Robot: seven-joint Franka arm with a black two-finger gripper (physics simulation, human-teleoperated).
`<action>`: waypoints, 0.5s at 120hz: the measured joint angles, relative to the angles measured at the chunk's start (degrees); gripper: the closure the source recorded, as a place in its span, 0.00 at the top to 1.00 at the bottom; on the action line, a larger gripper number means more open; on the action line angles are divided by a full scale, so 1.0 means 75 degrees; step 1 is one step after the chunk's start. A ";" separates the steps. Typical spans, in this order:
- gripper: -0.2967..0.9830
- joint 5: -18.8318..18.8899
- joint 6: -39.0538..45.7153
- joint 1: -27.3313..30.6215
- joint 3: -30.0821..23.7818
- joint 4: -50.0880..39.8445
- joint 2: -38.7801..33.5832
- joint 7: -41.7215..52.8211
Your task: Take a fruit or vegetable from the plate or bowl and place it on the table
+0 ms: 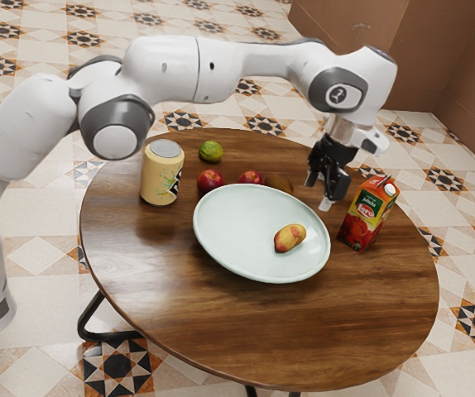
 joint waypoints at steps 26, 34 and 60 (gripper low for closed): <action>0.77 0.0427 -0.0108 0.0039 0.0042 -0.0085 -0.0046 -0.1597; 0.77 0.0449 -0.0100 -0.0007 -0.0030 -0.0091 -0.0022 -0.1955; 0.77 0.0589 0.0085 -0.0391 -0.0778 -0.0096 0.0109 -0.2653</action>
